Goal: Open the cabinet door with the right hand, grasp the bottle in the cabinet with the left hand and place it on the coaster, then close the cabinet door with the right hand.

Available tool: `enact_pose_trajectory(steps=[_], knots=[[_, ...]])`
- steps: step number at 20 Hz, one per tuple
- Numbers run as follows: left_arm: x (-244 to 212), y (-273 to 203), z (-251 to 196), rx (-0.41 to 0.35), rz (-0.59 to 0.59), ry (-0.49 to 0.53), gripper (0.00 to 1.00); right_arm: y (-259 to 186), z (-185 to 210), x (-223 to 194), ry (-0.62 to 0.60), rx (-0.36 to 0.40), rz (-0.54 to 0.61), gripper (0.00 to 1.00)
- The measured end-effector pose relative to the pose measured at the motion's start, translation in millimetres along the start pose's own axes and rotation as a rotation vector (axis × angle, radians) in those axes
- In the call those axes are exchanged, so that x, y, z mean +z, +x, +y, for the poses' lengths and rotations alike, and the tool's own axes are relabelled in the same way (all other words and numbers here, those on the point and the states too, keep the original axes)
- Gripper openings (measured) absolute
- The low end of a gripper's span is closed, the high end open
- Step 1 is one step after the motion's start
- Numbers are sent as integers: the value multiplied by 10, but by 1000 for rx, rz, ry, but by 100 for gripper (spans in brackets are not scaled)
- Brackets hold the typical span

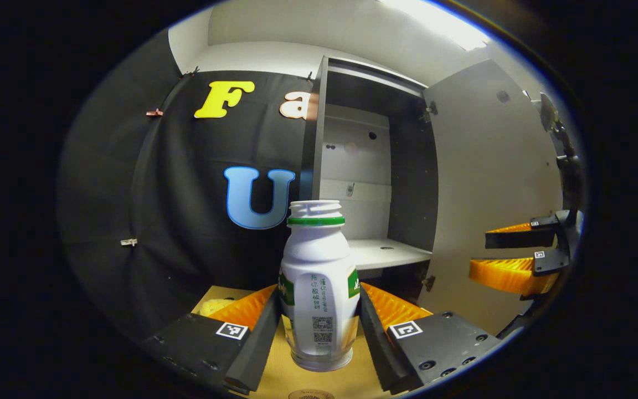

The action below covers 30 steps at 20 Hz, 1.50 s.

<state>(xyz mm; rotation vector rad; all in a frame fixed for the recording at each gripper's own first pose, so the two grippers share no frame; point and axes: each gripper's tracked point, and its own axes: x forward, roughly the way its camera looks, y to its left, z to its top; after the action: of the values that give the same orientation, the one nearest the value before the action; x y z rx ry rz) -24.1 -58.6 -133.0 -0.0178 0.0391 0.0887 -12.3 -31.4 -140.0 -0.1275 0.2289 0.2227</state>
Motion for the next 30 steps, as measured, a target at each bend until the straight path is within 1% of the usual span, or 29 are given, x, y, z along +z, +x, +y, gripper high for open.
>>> enact_pose_trajectory(steps=[1,2,4,6,8,9,12,15,18,22,26,29,30], knots=[[-132,-50,-11,10,-2,4,77,38,23,-135,8,15,14,98],[-305,-91,3,26,1,5,78,75,59,-279,30,30,35,98],[-684,-138,10,57,27,9,78,137,109,-562,76,44,74,98],[-1029,-160,2,78,42,46,78,215,174,-828,102,49,117,98],[-1271,-191,14,97,27,97,78,274,187,-1098,89,35,157,98],[-1399,-203,20,96,22,112,78,306,205,-1206,80,31,171,98],[-1742,-222,25,54,17,135,78,355,356,-1520,39,27,202,98],[-2055,-210,10,32,21,128,78,388,488,-1776,15,20,228,98],[-2281,-197,46,40,32,118,78,404,473,-1905,-20,-13,252,98],[-2389,-215,82,30,22,99,78,385,493,-1924,-2,-39,269,98],[-2446,-234,153,31,-6,104,78,309,598,-1909,-21,-42,276,98],[-2600,-215,160,23,16,68,78,277,642,-1928,-41,-35,283,98],[-2561,-240,148,24,0,75,78,257,655,-1922,-52,-38,279,98]])
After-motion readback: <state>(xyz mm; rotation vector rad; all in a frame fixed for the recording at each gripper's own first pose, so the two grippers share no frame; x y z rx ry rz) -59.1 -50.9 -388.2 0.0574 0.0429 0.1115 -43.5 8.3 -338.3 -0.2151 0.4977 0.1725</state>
